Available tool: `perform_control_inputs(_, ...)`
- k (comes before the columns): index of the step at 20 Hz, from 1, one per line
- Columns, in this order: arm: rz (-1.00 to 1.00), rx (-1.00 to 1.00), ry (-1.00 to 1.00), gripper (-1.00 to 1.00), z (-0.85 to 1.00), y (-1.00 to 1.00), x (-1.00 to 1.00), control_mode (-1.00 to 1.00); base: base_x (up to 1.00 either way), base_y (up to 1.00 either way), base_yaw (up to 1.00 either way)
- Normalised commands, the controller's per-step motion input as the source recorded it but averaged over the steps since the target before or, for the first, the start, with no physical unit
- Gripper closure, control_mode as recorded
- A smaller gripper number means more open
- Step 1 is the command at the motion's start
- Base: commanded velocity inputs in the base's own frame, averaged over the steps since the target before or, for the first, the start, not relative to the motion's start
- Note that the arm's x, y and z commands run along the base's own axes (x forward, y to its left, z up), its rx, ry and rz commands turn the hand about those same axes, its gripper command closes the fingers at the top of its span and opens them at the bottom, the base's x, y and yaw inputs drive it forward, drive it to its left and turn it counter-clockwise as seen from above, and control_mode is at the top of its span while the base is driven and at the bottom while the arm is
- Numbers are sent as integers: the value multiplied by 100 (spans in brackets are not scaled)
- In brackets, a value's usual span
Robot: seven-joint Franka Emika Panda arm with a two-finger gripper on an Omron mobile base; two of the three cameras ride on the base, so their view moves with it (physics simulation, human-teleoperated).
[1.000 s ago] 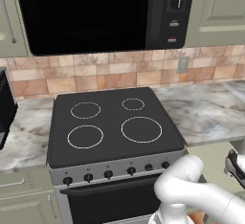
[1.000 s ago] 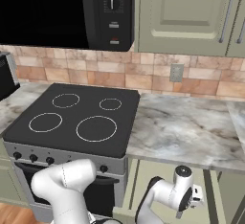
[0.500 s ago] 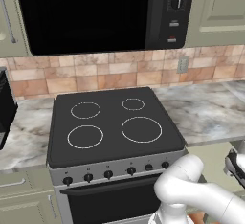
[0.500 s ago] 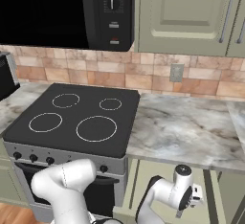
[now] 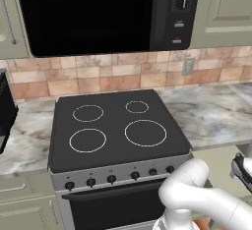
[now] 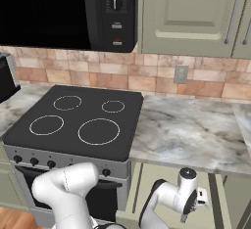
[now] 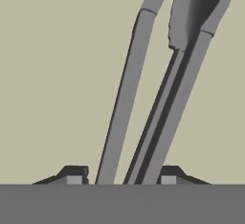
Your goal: Take the tongs from the drawer on the right and place them on the dining counter next to the tray containing the kebab skewer.
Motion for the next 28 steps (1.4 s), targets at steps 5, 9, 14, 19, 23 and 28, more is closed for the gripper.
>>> perform_control_inputs(5, 0, 0, 0, 100, 0, 0, 0, -100, 0, 0, 0)
perform_control_inputs(9, 0, 0, 0, 100, 14, 0, -4, -100, 0, 0, 0)
perform_control_inputs(14, 0, 0, 0, 100, 32, -5, -22, -100, 0, 0, 0)
perform_control_inputs(19, 0, 0, 0, 100, 47, -4, -19, -100, 0, 0, 0)
perform_control_inputs(23, 0, 0, 0, 100, 43, -1, -23, -100, 0, 0, 0)
perform_control_inputs(28, 0, 0, 0, 100, 37, 0, -28, -100, 0, 0, 0)
